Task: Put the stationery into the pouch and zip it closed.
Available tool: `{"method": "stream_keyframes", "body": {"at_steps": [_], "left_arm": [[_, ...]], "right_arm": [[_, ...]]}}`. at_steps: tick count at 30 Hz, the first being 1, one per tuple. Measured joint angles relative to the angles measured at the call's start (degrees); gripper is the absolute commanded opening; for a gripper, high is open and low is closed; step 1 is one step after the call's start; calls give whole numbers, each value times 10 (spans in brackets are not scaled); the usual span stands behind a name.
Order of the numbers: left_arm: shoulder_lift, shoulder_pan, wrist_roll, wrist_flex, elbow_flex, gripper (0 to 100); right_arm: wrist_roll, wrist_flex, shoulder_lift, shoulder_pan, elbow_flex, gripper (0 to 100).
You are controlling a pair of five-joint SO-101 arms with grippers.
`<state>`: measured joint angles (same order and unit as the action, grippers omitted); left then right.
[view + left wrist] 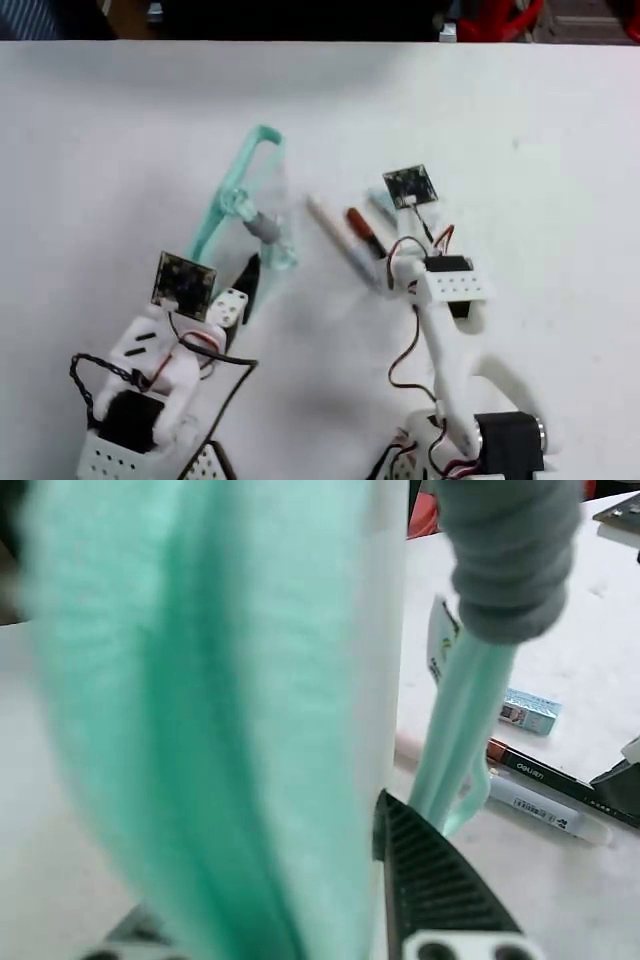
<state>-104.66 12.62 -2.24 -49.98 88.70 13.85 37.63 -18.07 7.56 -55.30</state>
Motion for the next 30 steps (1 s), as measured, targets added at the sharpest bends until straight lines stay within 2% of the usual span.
{"method": "stream_keyframes", "body": {"at_steps": [1, 8, 10, 12, 15, 18, 19, 21, 22, 26, 27, 28, 30], "left_arm": [[0, 0, 0, 1, 0, 147], [0, 0, 0, 1, 0, 147], [0, 0, 0, 1, 0, 147], [0, 0, 0, 1, 0, 147], [0, 0, 0, 1, 0, 147], [0, 0, 0, 1, 0, 147], [0, 0, 0, 1, 0, 147], [0, 0, 0, 1, 0, 147], [0, 0, 0, 1, 0, 147], [0, 0, 0, 1, 0, 147], [0, 0, 0, 1, 0, 147], [0, 0, 0, 1, 0, 147], [0, 0, 0, 1, 0, 147]], "right_arm": [[0, 0, 0, 0, 0, 9], [0, -2, 0, 0, 0, 205], [0, -4, 0, -1, 0, 149], [-1, -4, 0, -1, -2, 0], [-1, -4, 0, 0, -3, 136], [-1, -4, 0, 0, -3, 198], [-1, -4, 0, 0, -3, 166], [-1, -4, 0, 1, -3, 10], [-1, -4, 0, 1, -3, 13], [-1, -4, 0, -1, -3, 196], [-1, -4, 0, 0, -3, 193], [-1, -4, 0, 0, -3, 146], [-1, -4, 0, 1, -3, 0]]}}
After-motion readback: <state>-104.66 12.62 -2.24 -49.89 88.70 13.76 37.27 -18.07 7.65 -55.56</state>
